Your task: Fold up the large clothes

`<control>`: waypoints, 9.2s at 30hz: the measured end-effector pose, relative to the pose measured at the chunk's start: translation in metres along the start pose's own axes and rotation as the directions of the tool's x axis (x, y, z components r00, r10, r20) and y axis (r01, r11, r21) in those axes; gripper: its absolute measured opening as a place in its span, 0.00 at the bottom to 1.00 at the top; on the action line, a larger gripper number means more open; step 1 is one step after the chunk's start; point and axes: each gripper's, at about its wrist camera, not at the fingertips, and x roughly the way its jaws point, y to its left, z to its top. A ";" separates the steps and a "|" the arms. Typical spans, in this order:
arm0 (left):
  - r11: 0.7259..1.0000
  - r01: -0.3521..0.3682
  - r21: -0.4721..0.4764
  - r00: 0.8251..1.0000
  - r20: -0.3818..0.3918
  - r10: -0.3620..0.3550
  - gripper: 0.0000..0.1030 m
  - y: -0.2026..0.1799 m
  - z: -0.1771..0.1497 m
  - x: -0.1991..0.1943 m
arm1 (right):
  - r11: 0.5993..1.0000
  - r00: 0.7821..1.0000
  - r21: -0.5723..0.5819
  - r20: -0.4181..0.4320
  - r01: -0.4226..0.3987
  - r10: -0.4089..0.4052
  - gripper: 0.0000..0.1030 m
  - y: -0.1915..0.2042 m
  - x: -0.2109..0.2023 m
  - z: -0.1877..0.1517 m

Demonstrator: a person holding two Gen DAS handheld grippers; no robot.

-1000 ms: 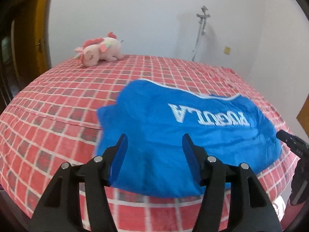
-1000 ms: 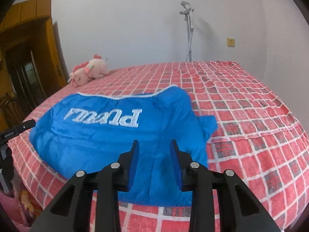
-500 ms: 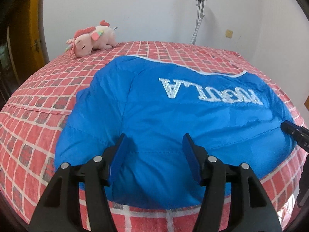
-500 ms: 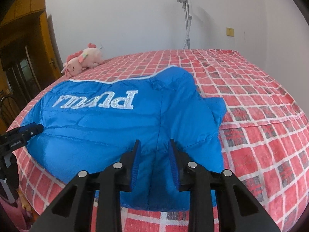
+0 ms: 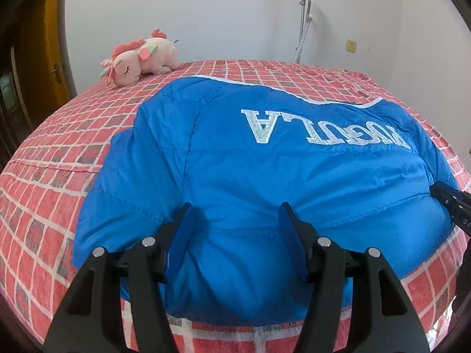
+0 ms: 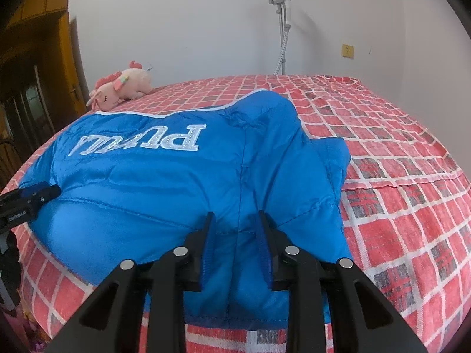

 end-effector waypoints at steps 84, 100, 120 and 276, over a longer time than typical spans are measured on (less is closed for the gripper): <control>0.957 0.198 -0.211 0.978 0.112 -0.178 0.21 0.065 0.022 -0.061 | 0.996 0.992 0.061 -0.103 -0.066 0.072 0.33 -0.010 -0.029 0.042; 0.908 0.348 0.233 0.921 0.096 -0.377 0.21 -0.137 0.091 -0.073 | 0.996 0.988 0.050 -0.138 -0.068 0.074 0.32 -0.040 -0.070 0.073; 0.831 0.509 0.224 0.859 -0.199 -0.472 0.22 -0.208 0.035 0.031 | 0.997 0.970 0.059 -0.232 -0.053 0.065 0.33 -0.057 -0.038 0.061; 0.957 0.247 0.153 0.969 -0.065 -0.239 0.56 -0.202 0.053 0.036 | 0.981 1.000 0.193 0.000 0.020 -0.020 0.38 -0.075 -0.018 0.047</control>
